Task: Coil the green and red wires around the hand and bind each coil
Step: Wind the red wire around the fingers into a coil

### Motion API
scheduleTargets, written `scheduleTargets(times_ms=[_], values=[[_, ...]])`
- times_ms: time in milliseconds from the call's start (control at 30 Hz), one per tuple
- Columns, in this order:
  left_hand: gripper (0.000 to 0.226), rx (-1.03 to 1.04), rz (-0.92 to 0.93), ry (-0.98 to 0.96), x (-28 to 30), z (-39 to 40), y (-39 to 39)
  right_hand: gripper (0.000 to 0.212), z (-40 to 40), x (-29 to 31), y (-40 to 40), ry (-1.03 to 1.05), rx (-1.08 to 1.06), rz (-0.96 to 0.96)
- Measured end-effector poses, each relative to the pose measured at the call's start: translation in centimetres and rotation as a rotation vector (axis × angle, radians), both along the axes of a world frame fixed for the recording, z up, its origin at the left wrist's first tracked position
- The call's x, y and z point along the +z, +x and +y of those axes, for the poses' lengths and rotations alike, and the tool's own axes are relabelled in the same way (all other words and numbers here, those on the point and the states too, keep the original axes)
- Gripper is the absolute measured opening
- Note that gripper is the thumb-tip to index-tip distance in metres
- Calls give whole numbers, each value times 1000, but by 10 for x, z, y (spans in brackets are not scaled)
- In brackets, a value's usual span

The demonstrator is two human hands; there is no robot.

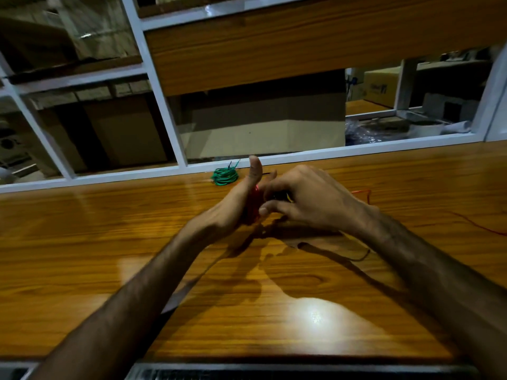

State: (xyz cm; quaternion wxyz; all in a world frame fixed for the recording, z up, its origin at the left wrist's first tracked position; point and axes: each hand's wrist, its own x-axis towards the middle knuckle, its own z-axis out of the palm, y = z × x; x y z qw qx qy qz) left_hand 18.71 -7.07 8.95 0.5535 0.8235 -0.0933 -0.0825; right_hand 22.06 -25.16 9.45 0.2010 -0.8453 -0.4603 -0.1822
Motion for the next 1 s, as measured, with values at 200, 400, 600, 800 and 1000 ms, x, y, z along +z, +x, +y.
scheduleTargets(times_ms=[200, 400, 600, 800, 1000], values=[[93, -151, 309, -240, 9, 5, -11, 29, 1, 5, -5, 78, 83, -124], [118, -666, 596, -525, 4, 16, -19, 24, 2, 6, 2, 224, 142, -72], [132, -851, 516, -834, 10, 0, -22, 9, 0, -15, 14, 289, 193, 302], [135, -635, 268, -1045, 16, -4, -15, 24, 7, -35, 16, 197, 54, 330], [117, -77, 24, -1167, 13, 8, 2, 27, 26, -37, 6, 90, 62, 445]])
